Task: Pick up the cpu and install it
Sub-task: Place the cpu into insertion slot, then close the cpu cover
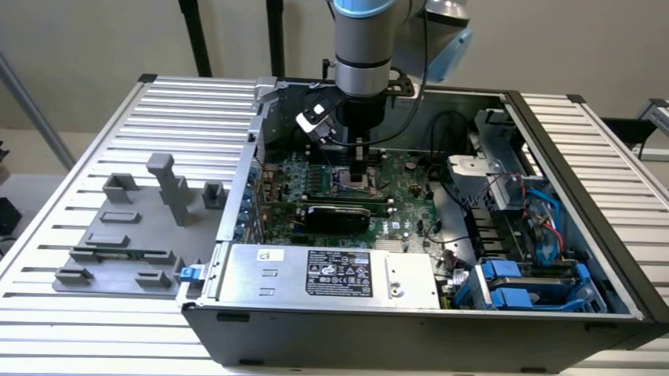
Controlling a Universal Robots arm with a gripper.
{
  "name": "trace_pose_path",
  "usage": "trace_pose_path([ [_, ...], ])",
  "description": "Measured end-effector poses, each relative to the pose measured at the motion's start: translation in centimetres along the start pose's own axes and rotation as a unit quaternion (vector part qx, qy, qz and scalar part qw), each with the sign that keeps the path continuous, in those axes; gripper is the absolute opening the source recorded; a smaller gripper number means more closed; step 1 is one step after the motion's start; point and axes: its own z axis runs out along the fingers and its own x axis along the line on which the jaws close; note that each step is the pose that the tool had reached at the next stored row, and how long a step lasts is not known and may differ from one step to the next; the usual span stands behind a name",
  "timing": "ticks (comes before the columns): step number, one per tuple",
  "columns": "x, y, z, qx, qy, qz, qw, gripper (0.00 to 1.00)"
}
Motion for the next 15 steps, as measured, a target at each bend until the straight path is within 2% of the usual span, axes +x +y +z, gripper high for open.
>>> trace_pose_path([
  [2,0.00,0.00,-0.01,0.0000,-0.0001,0.000,1.0000,0.29],
  [3,0.00,0.00,-0.01,0.0000,-0.0001,0.000,1.0000,0.29],
  [5,0.00,0.00,-0.01,0.0001,-0.0001,0.000,1.0000,0.18],
  [6,-0.01,0.00,-0.01,0.0001,-0.0001,0.000,1.0000,0.18],
  [7,0.00,0.00,-0.01,0.0001,-0.0001,0.000,1.0000,0.11],
  [15,0.00,0.00,-0.01,0.0001,-0.0001,0.000,1.0000,0.11],
])
